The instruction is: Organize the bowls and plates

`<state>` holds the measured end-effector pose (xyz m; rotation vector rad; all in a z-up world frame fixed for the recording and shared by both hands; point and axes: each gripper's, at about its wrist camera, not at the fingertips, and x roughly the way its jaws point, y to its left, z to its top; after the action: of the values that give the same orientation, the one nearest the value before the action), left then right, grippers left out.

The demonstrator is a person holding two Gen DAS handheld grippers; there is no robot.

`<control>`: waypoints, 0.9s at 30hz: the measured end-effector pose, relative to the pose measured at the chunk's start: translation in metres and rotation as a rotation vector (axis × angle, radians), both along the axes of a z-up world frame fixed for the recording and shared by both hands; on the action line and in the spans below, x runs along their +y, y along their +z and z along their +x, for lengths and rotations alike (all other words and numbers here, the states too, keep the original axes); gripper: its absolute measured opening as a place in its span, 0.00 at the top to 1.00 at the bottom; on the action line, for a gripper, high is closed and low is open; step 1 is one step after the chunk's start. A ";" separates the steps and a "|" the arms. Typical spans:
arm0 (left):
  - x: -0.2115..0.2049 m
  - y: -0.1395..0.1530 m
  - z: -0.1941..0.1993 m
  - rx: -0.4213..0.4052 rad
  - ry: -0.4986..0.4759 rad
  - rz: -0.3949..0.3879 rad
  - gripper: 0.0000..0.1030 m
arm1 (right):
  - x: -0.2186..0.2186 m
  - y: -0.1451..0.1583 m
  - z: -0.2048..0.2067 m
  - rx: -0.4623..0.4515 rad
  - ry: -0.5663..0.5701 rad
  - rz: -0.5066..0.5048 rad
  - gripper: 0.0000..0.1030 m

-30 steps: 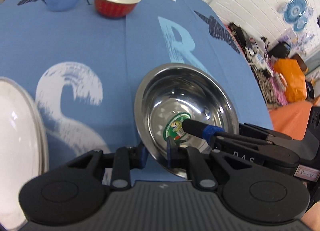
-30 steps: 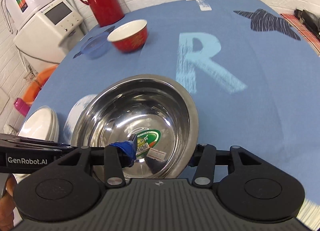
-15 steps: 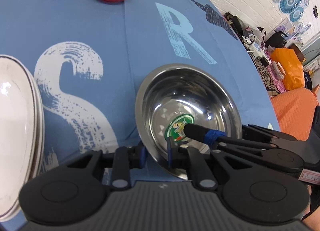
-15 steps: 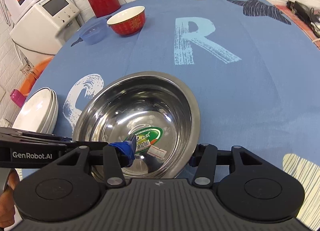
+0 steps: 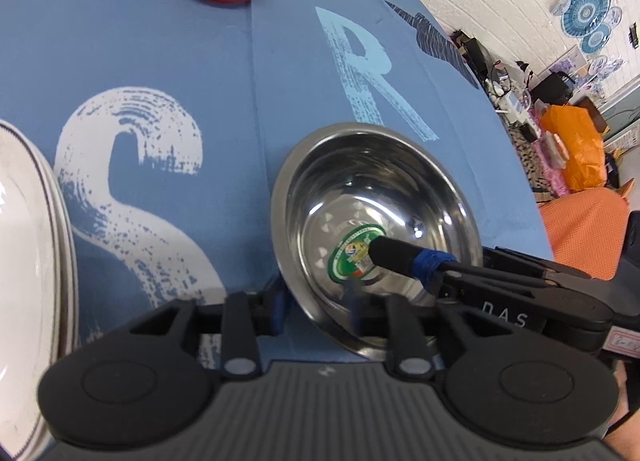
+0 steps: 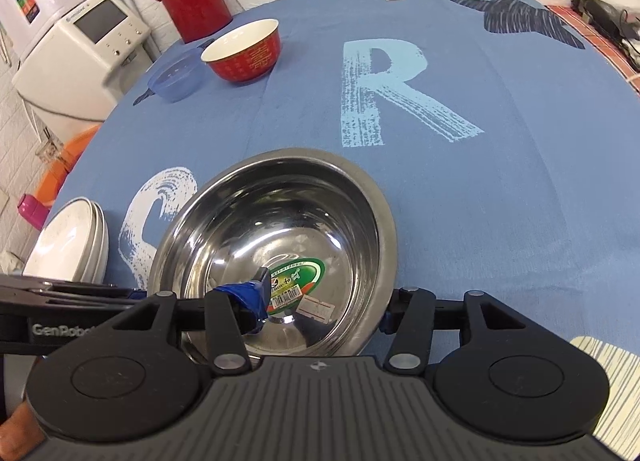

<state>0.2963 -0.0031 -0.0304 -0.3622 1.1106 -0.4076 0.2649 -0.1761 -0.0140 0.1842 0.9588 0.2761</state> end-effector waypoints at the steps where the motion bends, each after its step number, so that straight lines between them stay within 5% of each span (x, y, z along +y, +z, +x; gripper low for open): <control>1: 0.002 0.002 0.000 0.002 0.006 -0.016 0.40 | -0.001 0.001 0.000 0.000 -0.007 -0.004 0.65; 8: 0.020 0.023 -0.005 -0.004 0.015 -0.057 0.40 | -0.022 0.019 -0.004 -0.057 -0.116 0.044 0.64; 14: 0.058 0.060 -0.005 -0.115 0.083 -0.072 0.40 | -0.033 0.039 0.004 -0.078 -0.148 0.104 0.63; 27: 0.110 0.077 0.114 -0.101 0.284 -0.102 0.41 | 0.004 0.073 0.108 -0.127 -0.071 0.095 0.60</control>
<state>0.4104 0.1064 0.0461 -0.5749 0.9257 -0.2285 0.3727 -0.1718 0.0590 0.2840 0.8122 0.2648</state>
